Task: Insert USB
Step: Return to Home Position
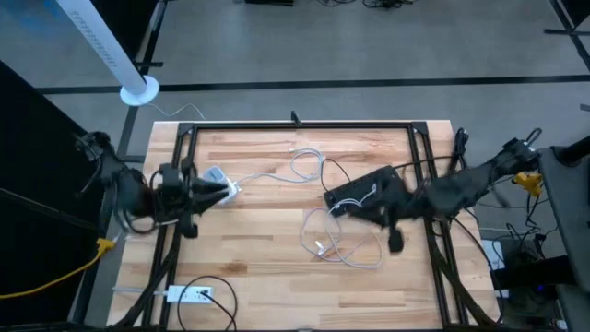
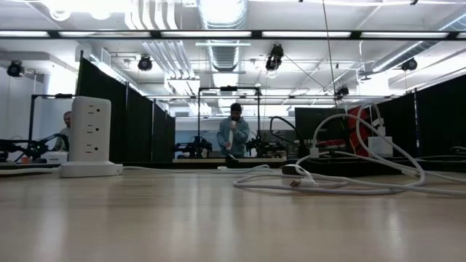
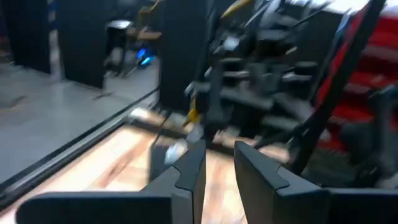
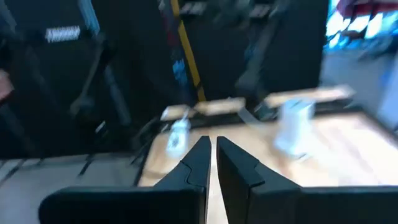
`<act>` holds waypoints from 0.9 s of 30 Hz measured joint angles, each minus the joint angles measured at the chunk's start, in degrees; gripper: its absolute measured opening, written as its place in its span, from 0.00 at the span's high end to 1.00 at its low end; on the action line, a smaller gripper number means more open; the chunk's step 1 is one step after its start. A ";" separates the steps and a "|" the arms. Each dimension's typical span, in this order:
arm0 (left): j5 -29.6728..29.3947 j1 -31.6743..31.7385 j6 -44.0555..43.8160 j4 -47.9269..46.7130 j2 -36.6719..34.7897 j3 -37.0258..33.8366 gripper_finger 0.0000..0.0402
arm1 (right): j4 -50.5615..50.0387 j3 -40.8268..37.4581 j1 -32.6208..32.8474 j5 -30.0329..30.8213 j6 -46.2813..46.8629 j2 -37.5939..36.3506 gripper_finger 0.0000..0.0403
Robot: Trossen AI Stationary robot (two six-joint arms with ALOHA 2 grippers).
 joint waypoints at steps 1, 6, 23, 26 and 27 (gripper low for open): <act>5.60 3.11 3.22 6.19 -1.01 -1.83 0.84 | 0.01 -0.47 -0.95 0.14 -1.74 -1.82 0.97; 22.16 18.11 11.65 23.30 -5.19 -8.56 0.84 | -0.08 -1.25 -5.43 -0.25 -11.09 -8.58 0.99; 12.15 26.12 13.82 25.02 -9.49 -13.42 0.84 | -3.05 -0.29 -7.33 4.68 -21.55 -17.34 0.99; 12.13 26.12 14.13 21.13 -11.67 -13.44 0.84 | -4.55 -0.26 -7.33 4.77 -20.80 -17.96 0.99; 12.12 26.12 13.92 18.72 -12.71 -13.45 0.84 | -5.09 -0.22 -7.33 4.70 -20.92 -18.11 1.00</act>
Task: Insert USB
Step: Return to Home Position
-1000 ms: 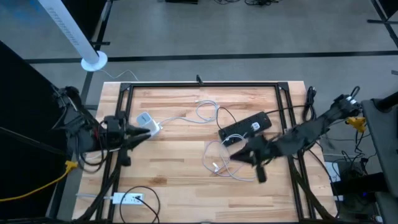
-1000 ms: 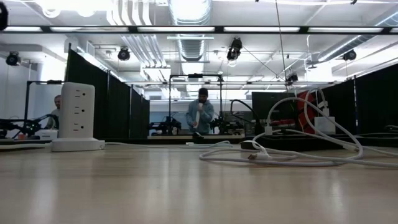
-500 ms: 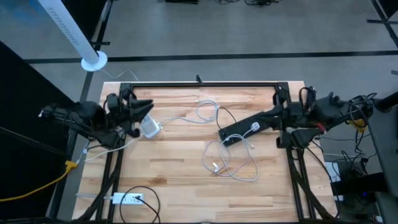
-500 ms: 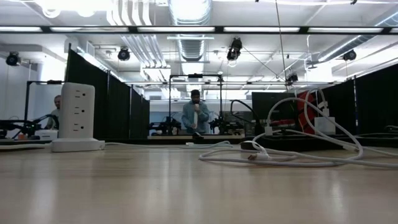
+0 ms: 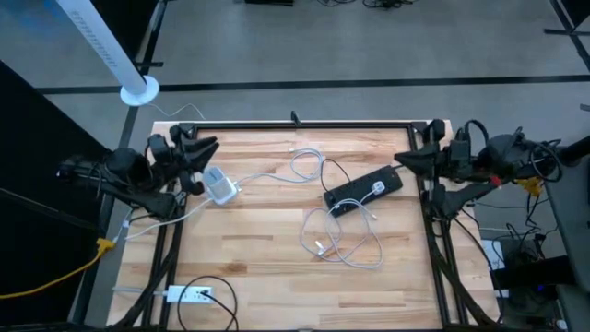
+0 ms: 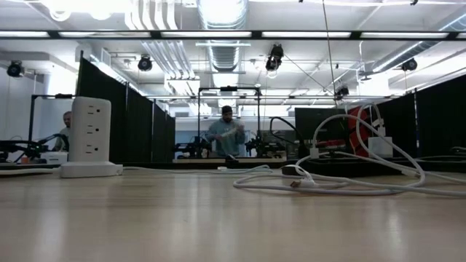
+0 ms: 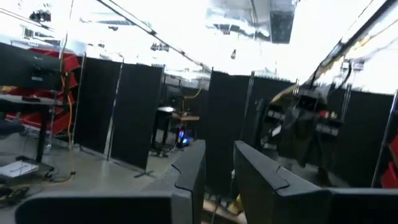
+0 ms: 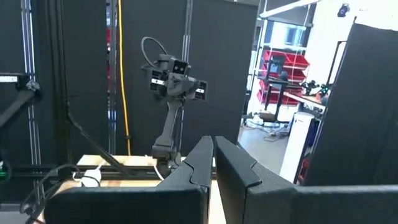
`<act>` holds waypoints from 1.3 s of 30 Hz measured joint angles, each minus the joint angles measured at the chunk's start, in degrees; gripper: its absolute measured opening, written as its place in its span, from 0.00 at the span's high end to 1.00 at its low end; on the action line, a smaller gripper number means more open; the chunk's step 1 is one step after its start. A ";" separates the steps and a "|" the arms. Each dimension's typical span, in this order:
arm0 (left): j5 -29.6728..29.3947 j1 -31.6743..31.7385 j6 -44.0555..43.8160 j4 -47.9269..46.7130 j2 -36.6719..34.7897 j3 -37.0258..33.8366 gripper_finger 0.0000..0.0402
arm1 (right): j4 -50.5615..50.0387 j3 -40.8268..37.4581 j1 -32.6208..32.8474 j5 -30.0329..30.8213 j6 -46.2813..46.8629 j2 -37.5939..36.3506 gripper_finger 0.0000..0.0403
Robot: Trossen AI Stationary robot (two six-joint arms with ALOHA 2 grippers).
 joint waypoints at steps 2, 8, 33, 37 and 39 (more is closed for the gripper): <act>0.06 0.00 -0.39 -5.71 -2.39 -0.13 0.85 | -1.72 -0.03 0.00 -0.11 -0.12 -0.50 1.00; 2.12 -0.02 -1.05 -15.94 -12.05 -0.39 0.93 | -4.00 -3.01 0.00 1.21 4.59 -6.16 1.00; 5.31 0.00 -1.45 -11.20 -30.29 -17.99 0.94 | 9.26 -21.16 0.02 7.48 0.02 -36.91 1.00; 3.30 0.07 1.03 -7.14 -30.99 -19.17 0.94 | 11.80 -22.87 0.00 14.10 -5.67 -35.60 1.00; 2.68 0.07 2.80 -6.35 -31.37 -20.15 0.94 | 12.03 -24.18 0.02 17.68 -6.53 -33.85 1.00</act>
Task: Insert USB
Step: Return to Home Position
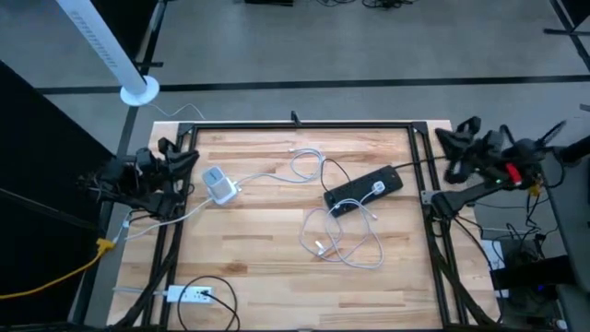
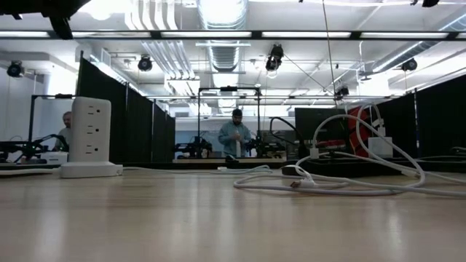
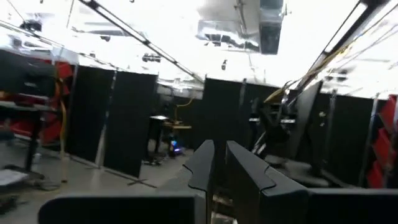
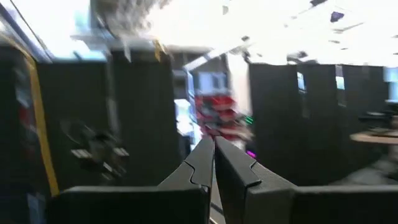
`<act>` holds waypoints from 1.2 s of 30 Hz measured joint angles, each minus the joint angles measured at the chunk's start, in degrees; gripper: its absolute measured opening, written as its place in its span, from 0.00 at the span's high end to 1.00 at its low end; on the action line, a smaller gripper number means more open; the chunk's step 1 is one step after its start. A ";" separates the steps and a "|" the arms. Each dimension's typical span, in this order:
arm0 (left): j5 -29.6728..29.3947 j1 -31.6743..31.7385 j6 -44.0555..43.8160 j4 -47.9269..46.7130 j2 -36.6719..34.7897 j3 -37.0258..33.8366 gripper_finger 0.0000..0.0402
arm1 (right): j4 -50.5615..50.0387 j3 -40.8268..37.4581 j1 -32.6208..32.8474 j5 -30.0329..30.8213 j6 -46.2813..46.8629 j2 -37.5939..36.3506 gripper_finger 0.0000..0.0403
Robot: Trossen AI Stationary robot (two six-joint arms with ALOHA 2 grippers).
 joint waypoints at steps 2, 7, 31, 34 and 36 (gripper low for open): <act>-1.61 0.06 1.80 2.26 0.00 -0.98 0.94 | 0.00 -1.56 -0.02 3.95 -0.48 0.77 1.00; -9.64 0.07 3.16 3.33 -0.03 -1.76 0.94 | 2.95 -2.70 0.01 6.66 -4.76 -1.36 1.00; -11.34 -0.04 -0.50 -4.29 -0.08 -0.74 0.94 | -21.24 1.84 -9.18 -2.59 14.21 -5.52 1.00; -10.60 -0.04 -0.62 -5.13 -0.08 -0.55 0.94 | -18.69 0.13 -11.11 -6.17 14.27 -5.52 1.00; -10.00 -0.04 -1.13 -7.02 -0.08 0.00 0.94 | -18.18 -0.56 -11.55 -8.94 15.37 -5.58 1.00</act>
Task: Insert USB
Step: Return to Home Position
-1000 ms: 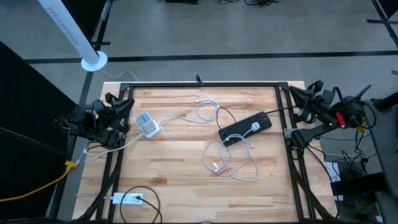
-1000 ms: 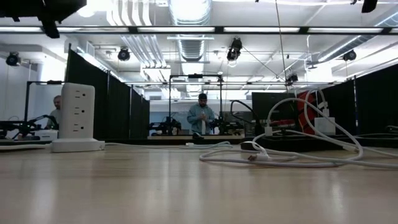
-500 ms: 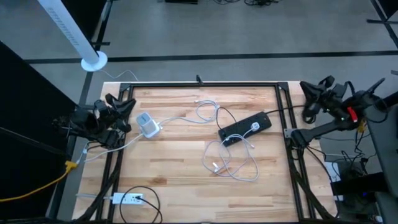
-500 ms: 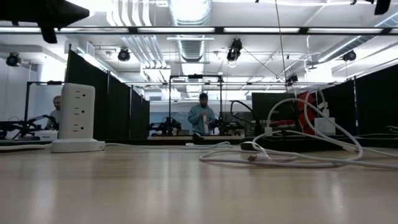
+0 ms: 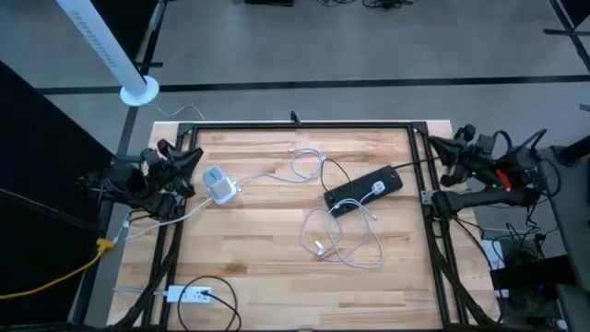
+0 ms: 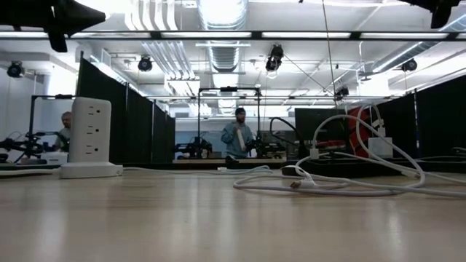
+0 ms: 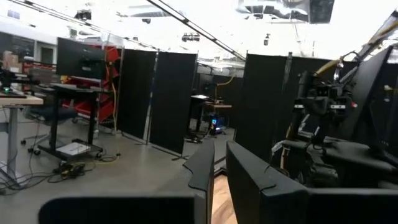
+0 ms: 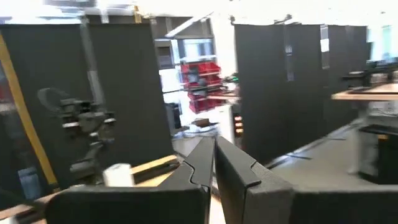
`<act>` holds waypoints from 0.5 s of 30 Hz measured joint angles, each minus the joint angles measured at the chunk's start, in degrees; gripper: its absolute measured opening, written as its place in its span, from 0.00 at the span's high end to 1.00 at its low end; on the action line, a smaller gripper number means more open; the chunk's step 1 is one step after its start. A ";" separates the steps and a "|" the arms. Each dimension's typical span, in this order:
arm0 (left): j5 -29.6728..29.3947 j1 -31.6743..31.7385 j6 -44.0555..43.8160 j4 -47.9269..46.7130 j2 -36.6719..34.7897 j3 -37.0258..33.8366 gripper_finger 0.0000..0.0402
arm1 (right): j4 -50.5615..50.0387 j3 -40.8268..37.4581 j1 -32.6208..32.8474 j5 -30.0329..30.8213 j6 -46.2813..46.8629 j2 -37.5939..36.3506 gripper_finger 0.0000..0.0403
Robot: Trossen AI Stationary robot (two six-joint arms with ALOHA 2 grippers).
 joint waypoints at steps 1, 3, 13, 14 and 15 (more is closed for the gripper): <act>0.11 0.00 -0.37 -0.69 -0.02 0.23 0.94 | 0.99 -0.59 0.02 -0.61 1.36 0.00 1.00; 0.16 0.00 -0.95 -1.91 -0.02 0.82 0.94 | 3.94 -1.93 -0.07 -3.08 1.72 0.02 1.00; 0.70 -0.01 -2.11 -5.51 -0.02 1.15 0.94 | 16.30 -9.79 -0.07 -6.29 -2.86 -0.01 1.00; 1.26 -0.01 -2.36 -6.60 -0.02 1.00 0.94 | 14.76 -9.03 -0.07 -6.35 -3.45 -0.03 1.00; 1.79 -0.01 -2.99 -7.10 -0.02 0.46 0.94 | 13.41 -8.62 -0.07 -7.34 -3.36 -0.02 1.00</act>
